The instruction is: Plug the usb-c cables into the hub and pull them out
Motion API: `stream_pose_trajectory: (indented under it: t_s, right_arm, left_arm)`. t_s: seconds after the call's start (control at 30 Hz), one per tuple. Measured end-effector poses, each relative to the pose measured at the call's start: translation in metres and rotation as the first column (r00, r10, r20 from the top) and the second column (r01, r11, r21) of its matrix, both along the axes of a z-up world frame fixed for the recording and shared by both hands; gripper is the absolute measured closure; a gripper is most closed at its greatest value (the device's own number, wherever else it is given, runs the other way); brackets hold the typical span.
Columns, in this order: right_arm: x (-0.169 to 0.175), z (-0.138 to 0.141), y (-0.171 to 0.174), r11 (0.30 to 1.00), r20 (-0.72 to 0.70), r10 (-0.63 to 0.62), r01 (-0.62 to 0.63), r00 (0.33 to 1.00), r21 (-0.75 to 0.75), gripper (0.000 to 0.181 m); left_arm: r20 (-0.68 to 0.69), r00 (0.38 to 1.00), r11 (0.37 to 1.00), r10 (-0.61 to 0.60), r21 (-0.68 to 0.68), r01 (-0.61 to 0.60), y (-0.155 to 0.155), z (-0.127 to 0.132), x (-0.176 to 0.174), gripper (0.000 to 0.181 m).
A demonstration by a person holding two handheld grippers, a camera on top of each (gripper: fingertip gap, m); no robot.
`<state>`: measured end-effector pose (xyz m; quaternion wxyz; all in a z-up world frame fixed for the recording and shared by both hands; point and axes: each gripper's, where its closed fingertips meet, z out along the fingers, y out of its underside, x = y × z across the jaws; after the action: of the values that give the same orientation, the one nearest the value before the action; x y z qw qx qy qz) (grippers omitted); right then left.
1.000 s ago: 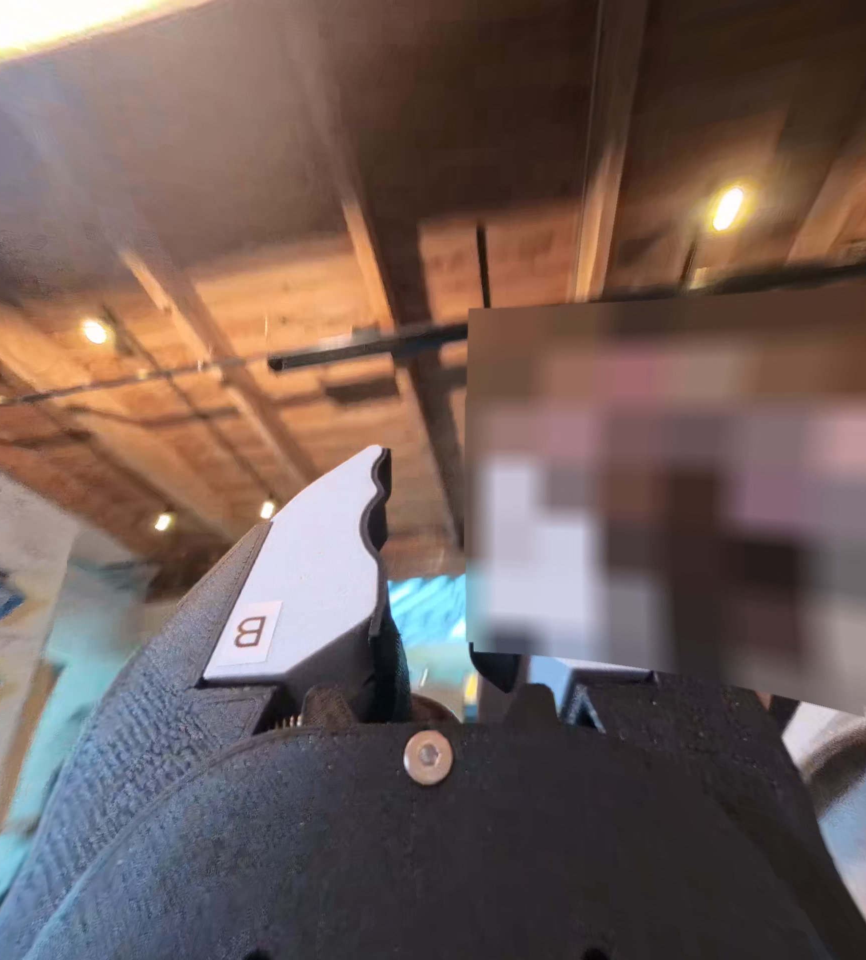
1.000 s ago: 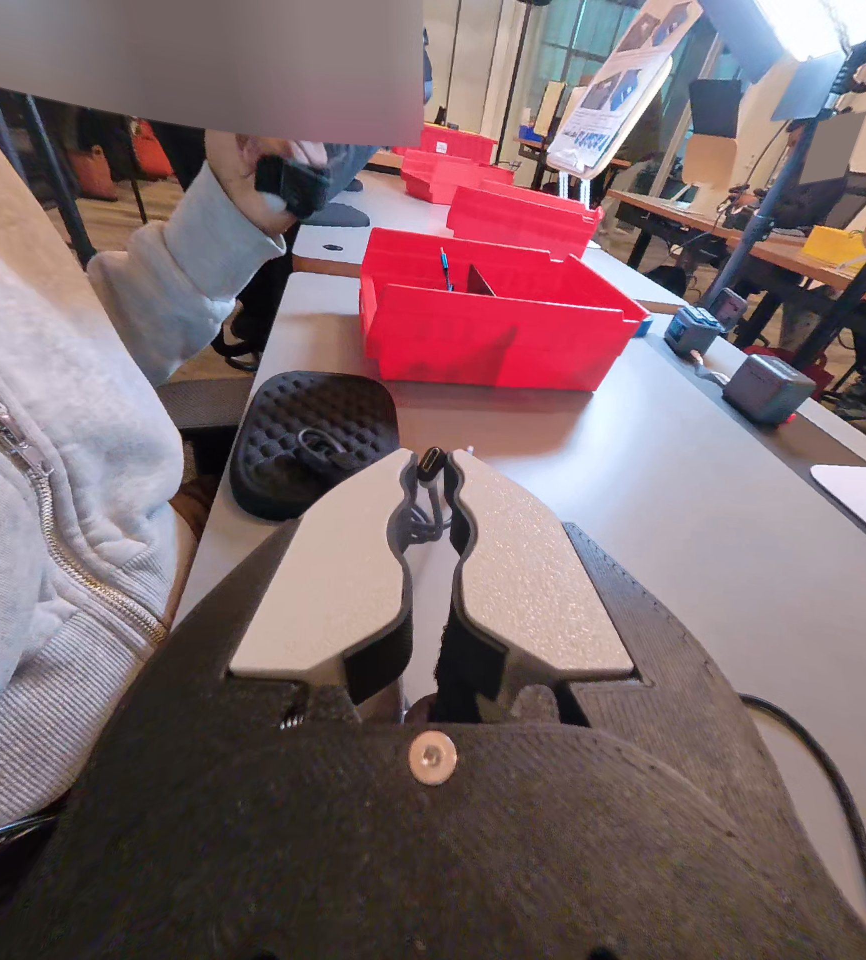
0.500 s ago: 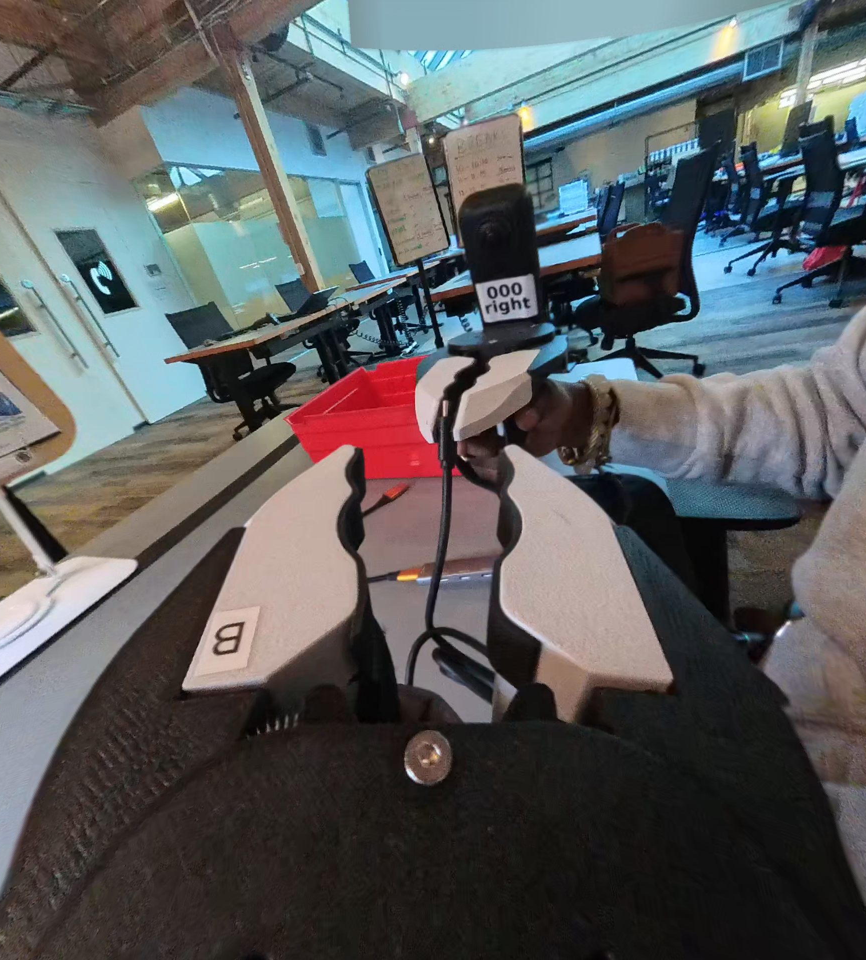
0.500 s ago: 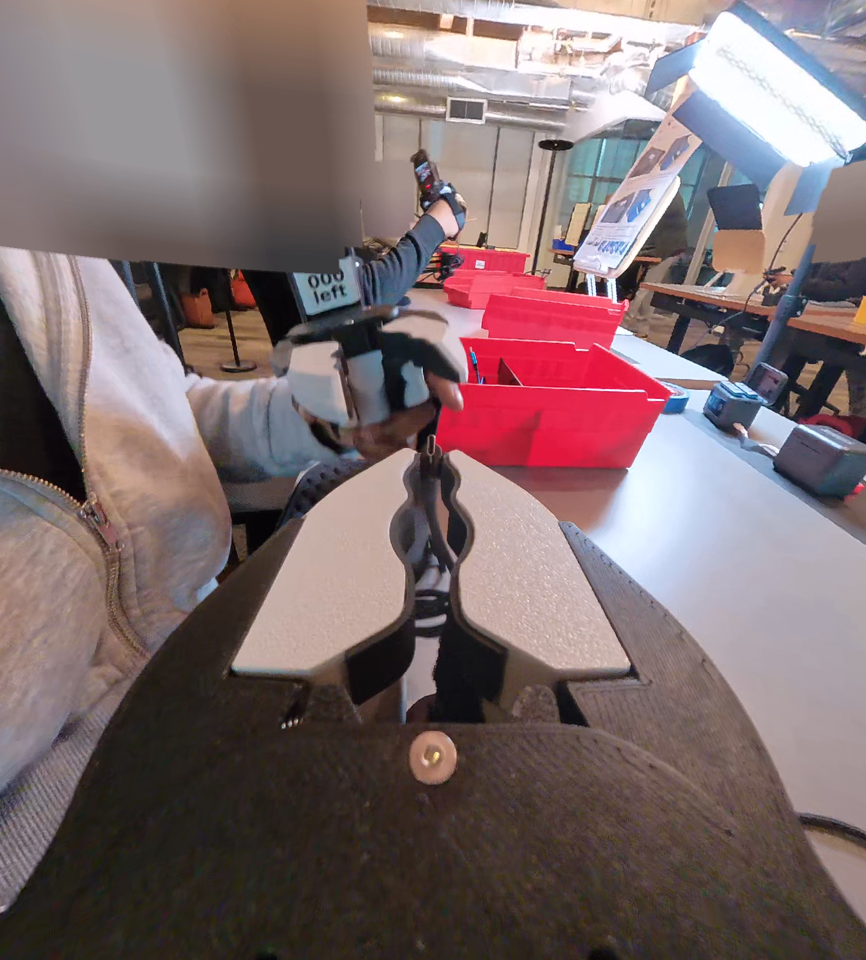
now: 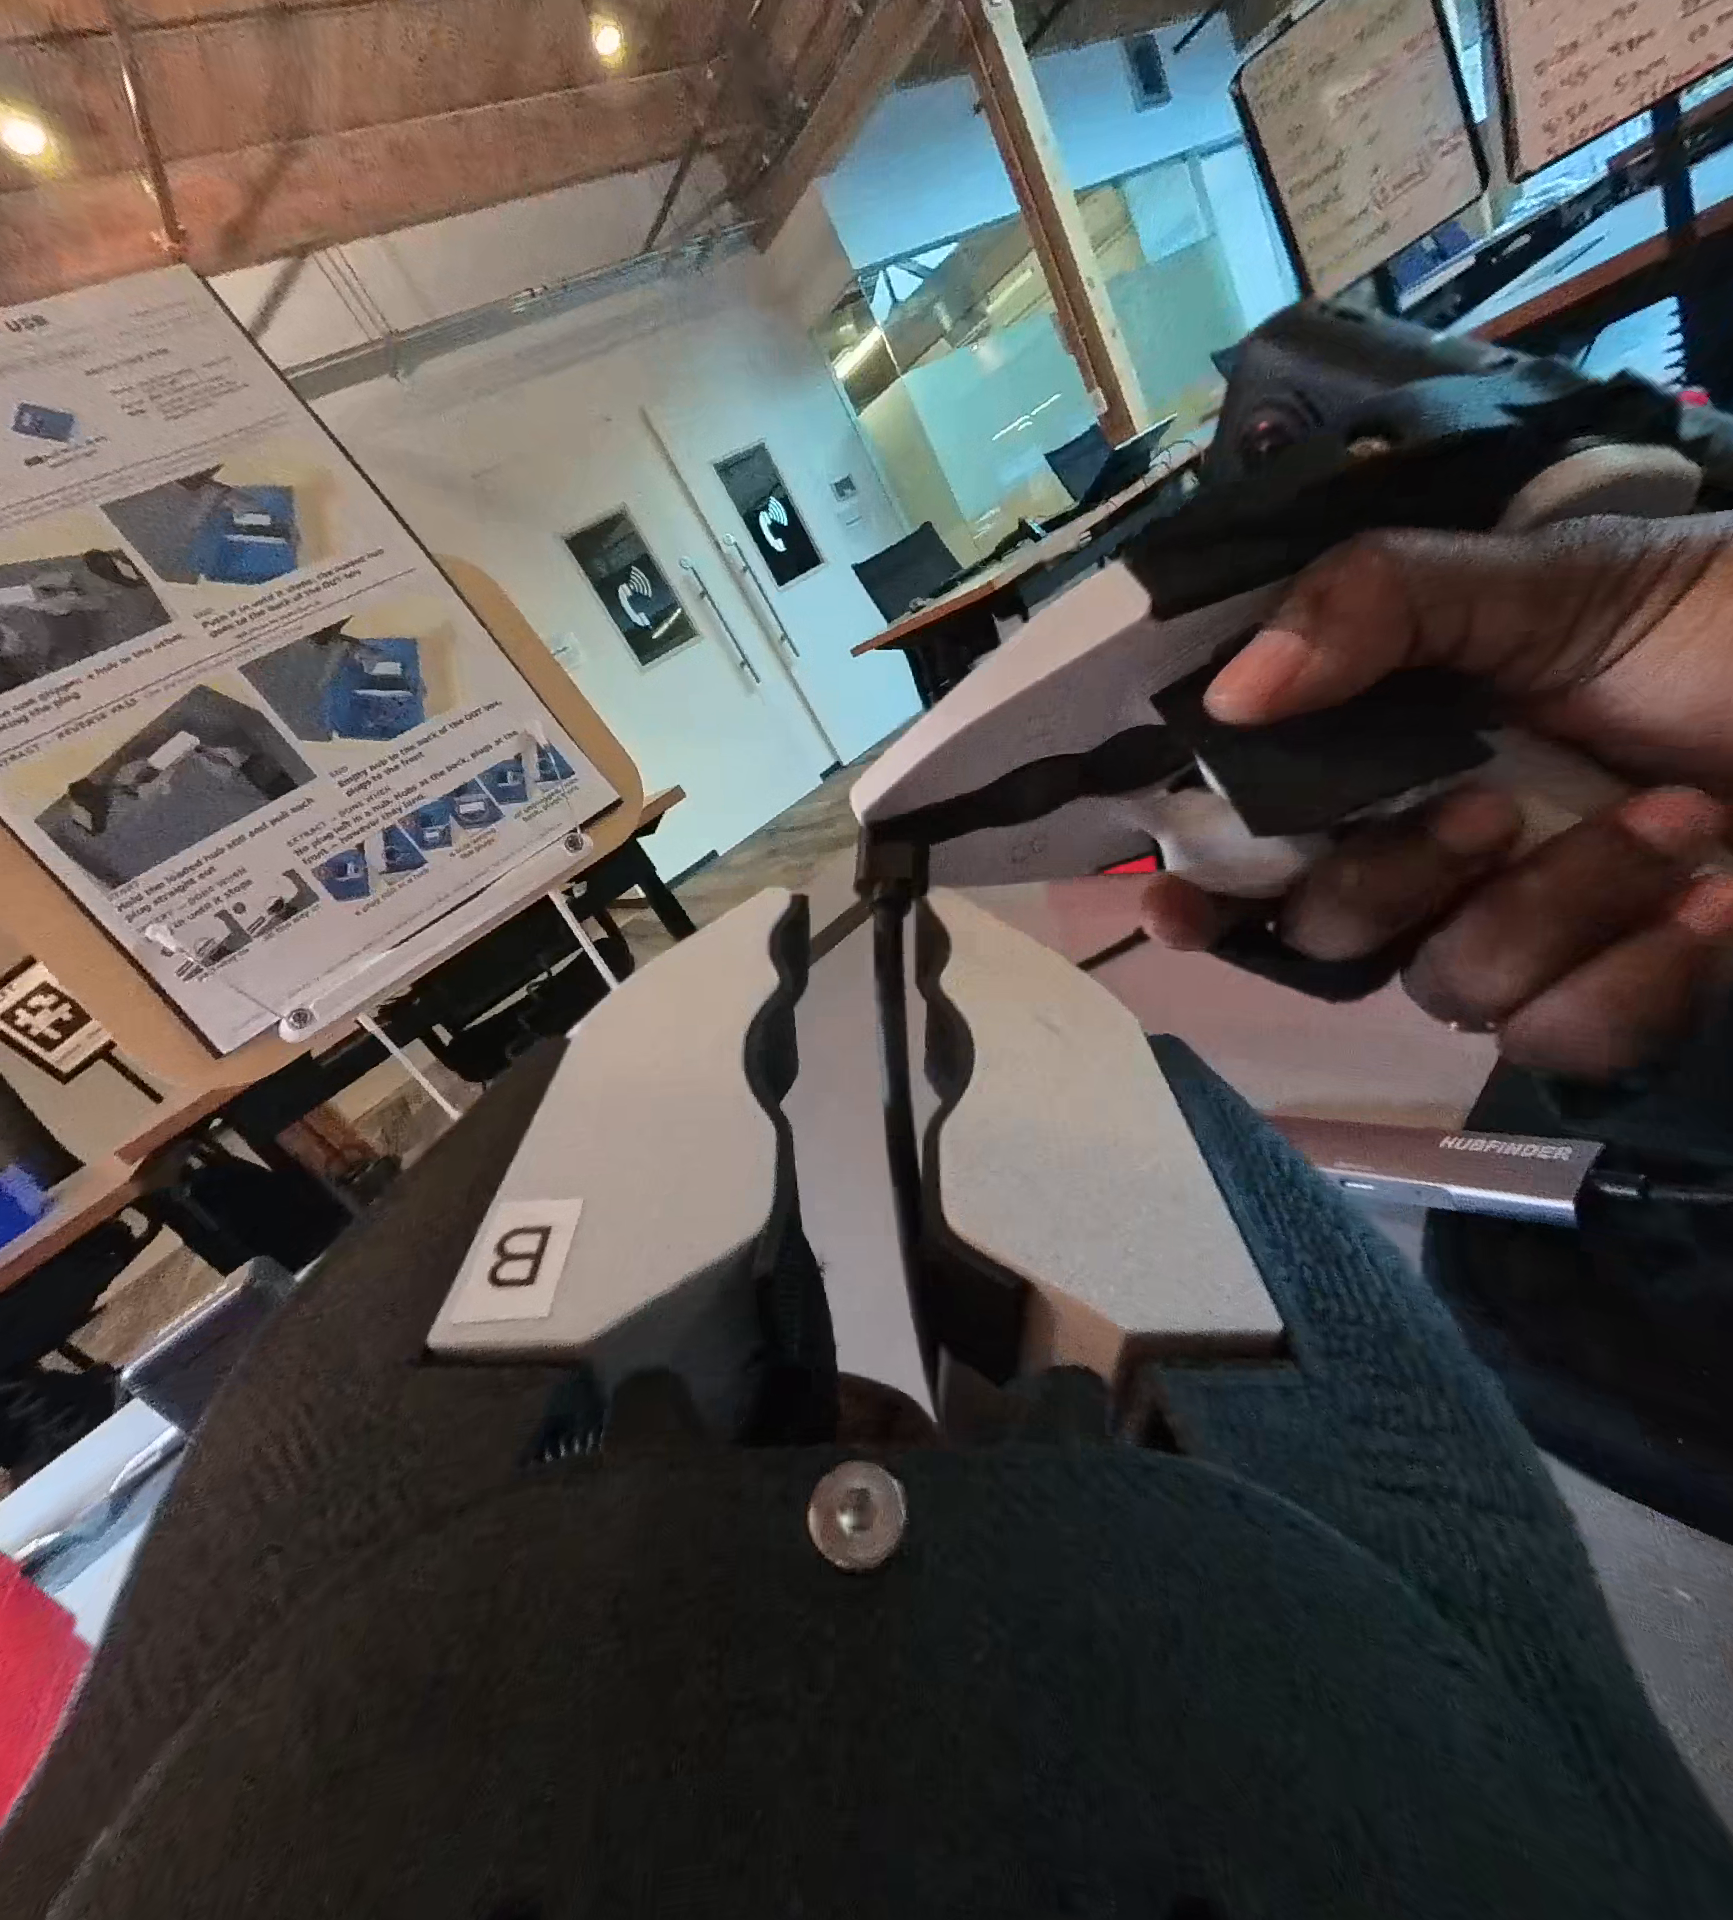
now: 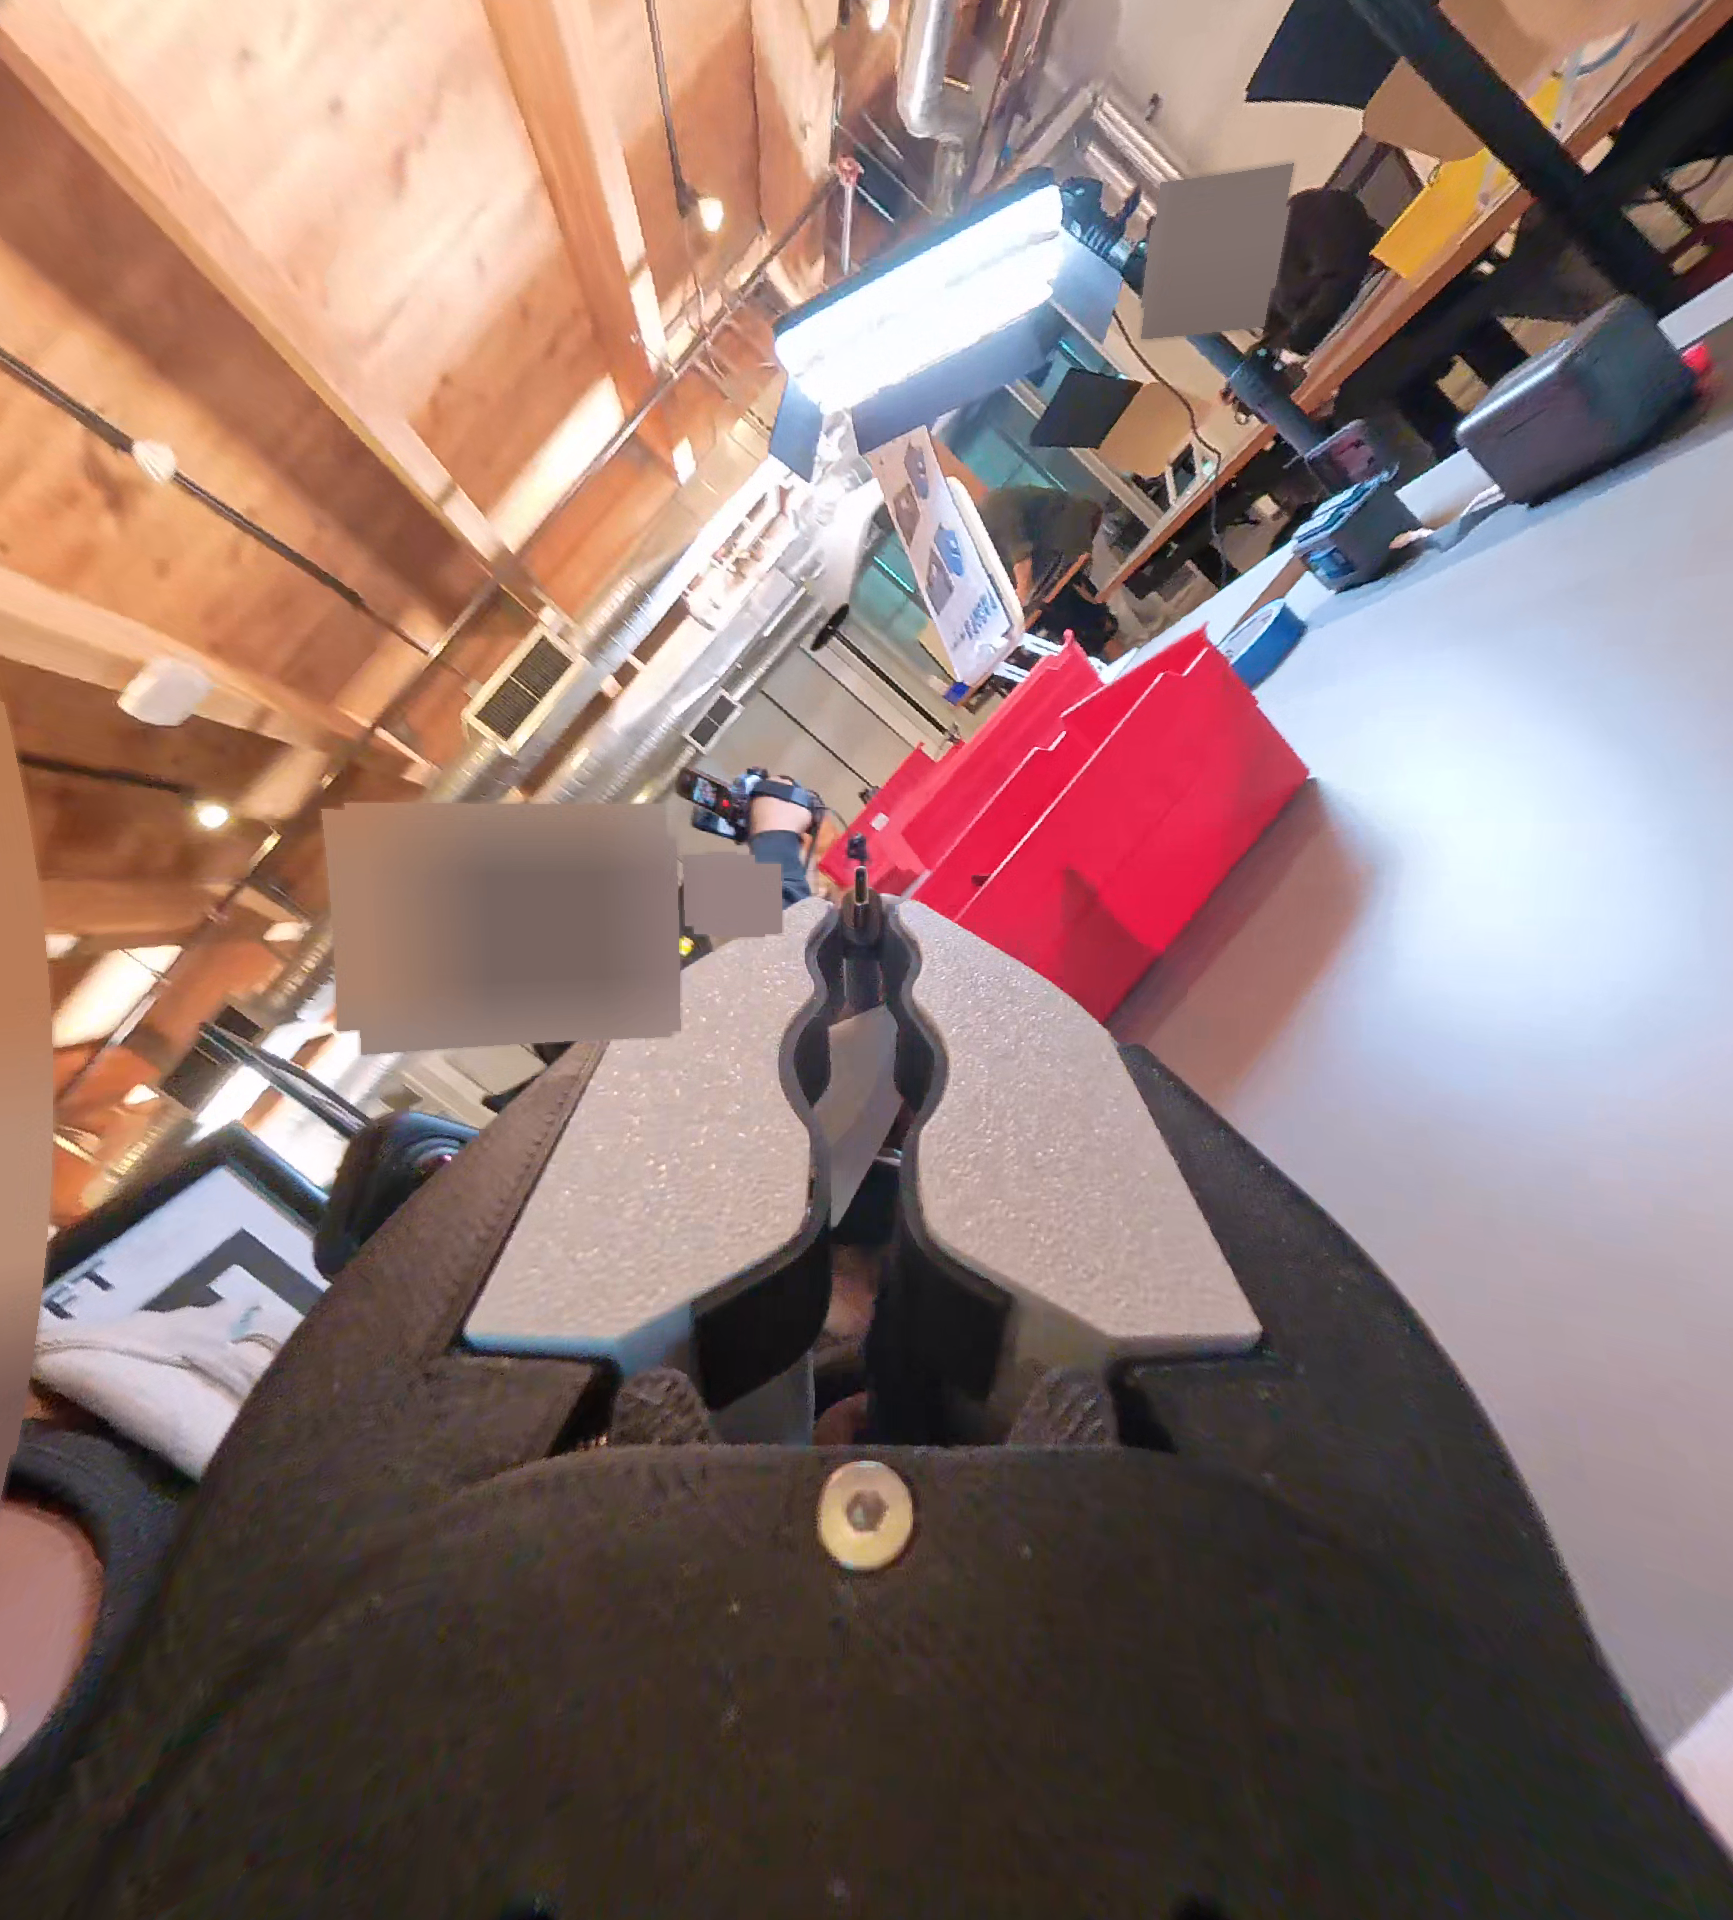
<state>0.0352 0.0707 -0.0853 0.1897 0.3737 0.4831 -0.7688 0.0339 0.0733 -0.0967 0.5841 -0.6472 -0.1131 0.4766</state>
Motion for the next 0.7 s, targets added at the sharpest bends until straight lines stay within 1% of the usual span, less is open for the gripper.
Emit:
stream_pose_trajectory:
  t_s: [0.13,0.27,0.33,0.43,0.57,0.7]
  right_arm:
    - [-0.001,-0.004,-0.003,0.997,0.077,0.033,-0.028,0.996,-0.070,0.175]
    - [0.004,-0.005,-0.008,0.984,0.149,0.110,-0.086,0.983,-0.158,0.175]
    - [0.004,-0.006,-0.009,0.978,0.168,0.128,-0.097,0.978,-0.184,0.175]
    - [0.005,-0.005,-0.011,0.965,0.200,0.171,-0.124,0.965,-0.231,0.174]
    - [0.007,-0.004,-0.011,0.956,0.220,0.195,-0.134,0.956,-0.262,0.174]
    - [0.009,-0.003,-0.012,0.952,0.223,0.208,-0.144,0.952,-0.272,0.174]
  left_arm:
    - [-0.039,0.999,1.000,-0.021,-0.001,0.021,-0.001,0.002,0.004,0.161]
    - [-0.040,0.999,0.999,-0.033,-0.006,0.033,0.000,-0.001,0.004,0.160]
    - [-0.047,0.996,0.996,-0.082,0.027,0.083,0.000,0.003,0.009,0.163]
    - [-0.025,0.993,0.992,-0.118,0.051,0.119,-0.001,0.004,0.011,0.167]
    - [-0.031,0.993,0.992,-0.111,0.059,0.112,-0.003,0.004,0.010,0.163]
    - [-0.040,0.993,0.993,-0.110,0.038,0.112,-0.002,0.002,0.012,0.167]
